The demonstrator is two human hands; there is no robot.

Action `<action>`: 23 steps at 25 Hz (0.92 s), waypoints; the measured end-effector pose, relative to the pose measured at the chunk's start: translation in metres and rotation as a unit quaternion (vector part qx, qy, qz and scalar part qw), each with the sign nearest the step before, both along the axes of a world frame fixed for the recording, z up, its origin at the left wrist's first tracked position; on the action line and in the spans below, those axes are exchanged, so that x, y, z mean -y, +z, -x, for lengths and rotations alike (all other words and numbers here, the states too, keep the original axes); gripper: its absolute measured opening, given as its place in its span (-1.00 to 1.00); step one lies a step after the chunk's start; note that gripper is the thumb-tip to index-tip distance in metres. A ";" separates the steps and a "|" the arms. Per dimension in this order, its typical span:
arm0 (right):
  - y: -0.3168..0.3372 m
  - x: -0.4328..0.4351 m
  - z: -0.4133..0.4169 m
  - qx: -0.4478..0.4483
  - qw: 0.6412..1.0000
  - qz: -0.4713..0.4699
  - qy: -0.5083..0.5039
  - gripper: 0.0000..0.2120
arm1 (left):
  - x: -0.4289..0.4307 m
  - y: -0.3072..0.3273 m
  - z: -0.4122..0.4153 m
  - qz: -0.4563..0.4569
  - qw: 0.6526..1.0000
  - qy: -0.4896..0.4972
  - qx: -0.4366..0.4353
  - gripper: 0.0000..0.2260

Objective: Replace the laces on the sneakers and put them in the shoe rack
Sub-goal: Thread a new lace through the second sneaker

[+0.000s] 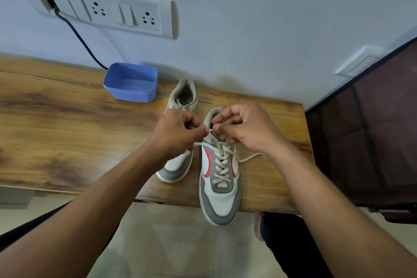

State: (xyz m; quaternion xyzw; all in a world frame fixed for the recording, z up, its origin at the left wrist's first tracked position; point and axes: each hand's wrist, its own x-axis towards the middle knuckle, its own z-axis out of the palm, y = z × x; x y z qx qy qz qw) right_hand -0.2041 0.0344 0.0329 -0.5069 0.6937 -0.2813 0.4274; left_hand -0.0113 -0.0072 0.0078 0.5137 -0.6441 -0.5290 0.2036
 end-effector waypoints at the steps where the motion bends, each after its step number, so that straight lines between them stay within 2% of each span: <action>1: -0.003 0.000 0.002 -0.059 0.998 0.008 0.016 -0.86 | 0.000 -0.004 -0.001 0.026 0.999 -0.005 0.029 -0.92; 3: -0.007 -0.002 0.005 -0.150 0.988 0.008 0.041 -0.84 | -0.002 -0.009 -0.002 0.088 0.992 -0.018 0.082 -0.93; 4: -0.009 -0.002 0.005 -0.164 0.985 0.003 0.043 -0.82 | -0.005 -0.011 -0.001 0.118 0.988 -0.023 0.100 -0.93; 8: -0.016 -0.001 0.002 -0.148 0.988 -0.017 0.036 -0.75 | -0.012 -0.018 0.010 0.185 0.976 -0.045 0.108 -0.98; 12: -0.021 -0.002 0.000 -0.144 0.989 -0.028 0.032 -0.73 | -0.013 -0.019 0.014 0.171 0.977 -0.078 0.105 -0.97; 16: -0.021 -0.001 0.000 -0.142 0.989 -0.030 0.034 -0.71 | -0.012 -0.016 0.012 0.159 0.971 -0.112 0.142 -0.96; 23: -0.022 -0.001 -0.001 -0.148 0.988 -0.024 0.043 -0.70 | -0.012 -0.010 0.016 0.164 0.966 -0.117 0.163 -0.96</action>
